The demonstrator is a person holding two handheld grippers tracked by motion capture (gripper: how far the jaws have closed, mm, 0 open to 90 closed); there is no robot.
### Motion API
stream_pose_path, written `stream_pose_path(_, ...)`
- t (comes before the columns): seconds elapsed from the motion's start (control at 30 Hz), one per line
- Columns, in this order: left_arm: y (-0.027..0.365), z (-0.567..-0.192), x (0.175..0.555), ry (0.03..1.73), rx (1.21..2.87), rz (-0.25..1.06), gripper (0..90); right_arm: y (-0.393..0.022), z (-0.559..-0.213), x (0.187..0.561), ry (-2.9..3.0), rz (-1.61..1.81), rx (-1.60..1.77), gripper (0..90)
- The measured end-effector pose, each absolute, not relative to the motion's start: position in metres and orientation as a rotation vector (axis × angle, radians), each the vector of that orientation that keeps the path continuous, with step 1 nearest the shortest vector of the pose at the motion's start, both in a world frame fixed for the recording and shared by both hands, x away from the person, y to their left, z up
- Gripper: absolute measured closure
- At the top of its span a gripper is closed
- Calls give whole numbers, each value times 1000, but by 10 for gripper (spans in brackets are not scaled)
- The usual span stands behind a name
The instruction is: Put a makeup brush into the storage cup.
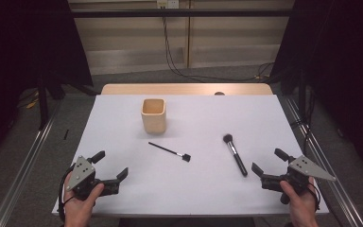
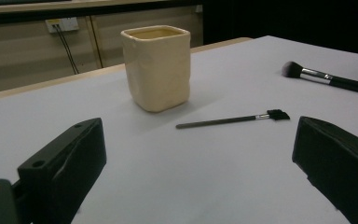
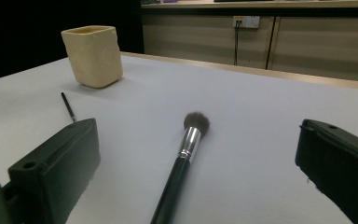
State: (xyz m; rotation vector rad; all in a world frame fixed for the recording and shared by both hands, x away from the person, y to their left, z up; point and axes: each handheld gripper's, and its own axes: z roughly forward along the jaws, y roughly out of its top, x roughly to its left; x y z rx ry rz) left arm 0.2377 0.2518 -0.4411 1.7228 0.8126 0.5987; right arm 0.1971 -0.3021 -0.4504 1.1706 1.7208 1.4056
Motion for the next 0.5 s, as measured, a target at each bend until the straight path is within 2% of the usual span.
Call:
stream_pose_path(0.2,252,-441,238,821,1729,589,28,-302,-453,201,1745,1408,1172,0)
stream_pose_path(0.3,250,-440,236,806,1744,551,63,-302,-454,202,1759,1413,1170,0)
stream_pose_path(0.5,249,-439,233,794,1740,565,48,-300,-452,201,1767,1414,1164,0)
